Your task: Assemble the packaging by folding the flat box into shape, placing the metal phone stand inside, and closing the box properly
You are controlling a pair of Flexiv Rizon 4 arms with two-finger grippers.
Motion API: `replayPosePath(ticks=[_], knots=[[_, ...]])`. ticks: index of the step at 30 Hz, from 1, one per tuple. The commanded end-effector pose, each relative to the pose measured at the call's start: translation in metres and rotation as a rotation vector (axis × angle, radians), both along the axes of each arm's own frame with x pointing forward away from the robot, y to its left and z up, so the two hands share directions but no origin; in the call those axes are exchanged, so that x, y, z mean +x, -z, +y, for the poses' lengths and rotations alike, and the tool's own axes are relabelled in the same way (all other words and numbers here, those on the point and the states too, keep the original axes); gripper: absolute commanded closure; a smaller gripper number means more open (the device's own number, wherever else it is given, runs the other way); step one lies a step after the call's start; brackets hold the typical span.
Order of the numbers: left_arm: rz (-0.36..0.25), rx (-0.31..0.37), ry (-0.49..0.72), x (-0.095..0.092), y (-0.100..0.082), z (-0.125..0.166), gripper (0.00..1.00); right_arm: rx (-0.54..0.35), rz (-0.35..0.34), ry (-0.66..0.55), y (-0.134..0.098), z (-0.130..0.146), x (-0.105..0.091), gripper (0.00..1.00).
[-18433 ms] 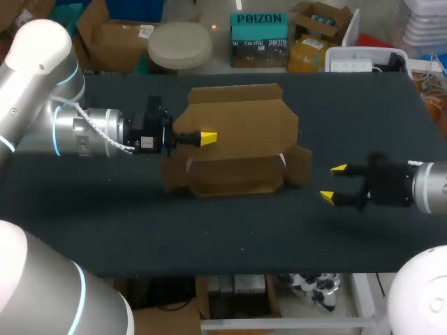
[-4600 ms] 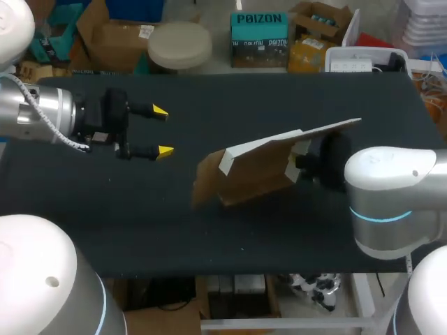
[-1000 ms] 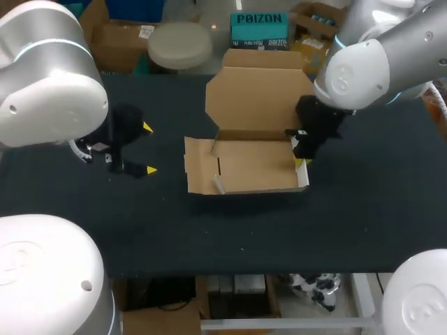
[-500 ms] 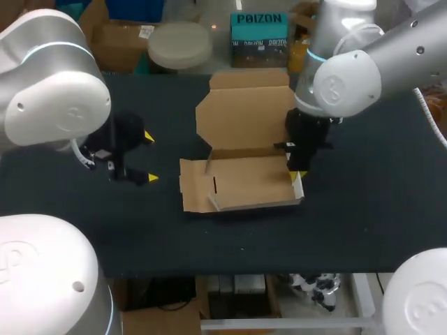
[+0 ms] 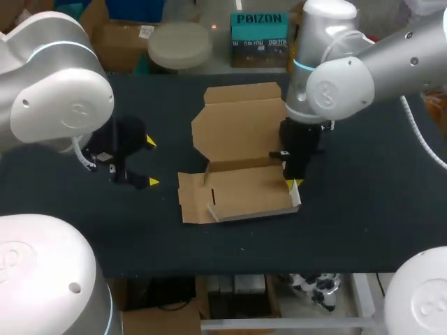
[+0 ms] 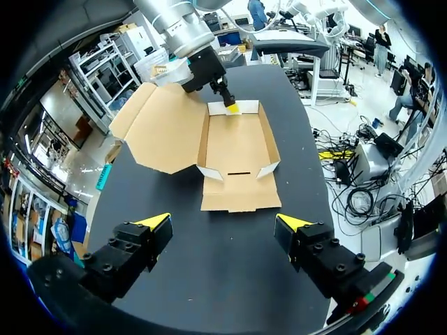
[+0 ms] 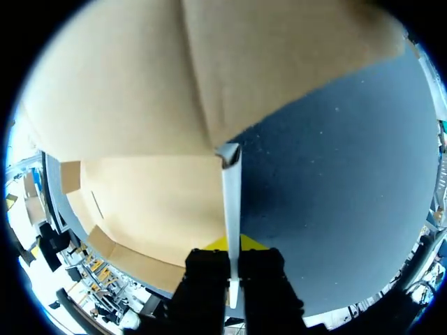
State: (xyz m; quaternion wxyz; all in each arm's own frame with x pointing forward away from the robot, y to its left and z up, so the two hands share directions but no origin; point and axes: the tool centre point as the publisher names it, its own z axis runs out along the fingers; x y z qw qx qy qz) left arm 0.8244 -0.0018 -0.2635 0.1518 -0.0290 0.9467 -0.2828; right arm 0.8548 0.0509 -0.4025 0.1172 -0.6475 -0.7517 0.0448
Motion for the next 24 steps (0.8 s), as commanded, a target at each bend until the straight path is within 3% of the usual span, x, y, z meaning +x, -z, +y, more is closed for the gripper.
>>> replayPosePath(ticks=[1, 13, 24], knots=[[0.005, 0.002, -0.001, 0.002, 0.001, -0.002, 0.00, -0.025, 0.057, -0.009, 0.002, 0.007, 0.007, 1.00], [0.008, 0.001, 0.006, 0.001, 0.005, -0.002, 0.00, 0.001, 0.139, 0.002, 0.013, 0.005, 0.013, 1.00], [0.008, -0.003, 0.008, 0.000, 0.006, -0.001, 0.00, -0.005, 0.149, 0.002, 0.012, 0.004, 0.014, 1.00]])
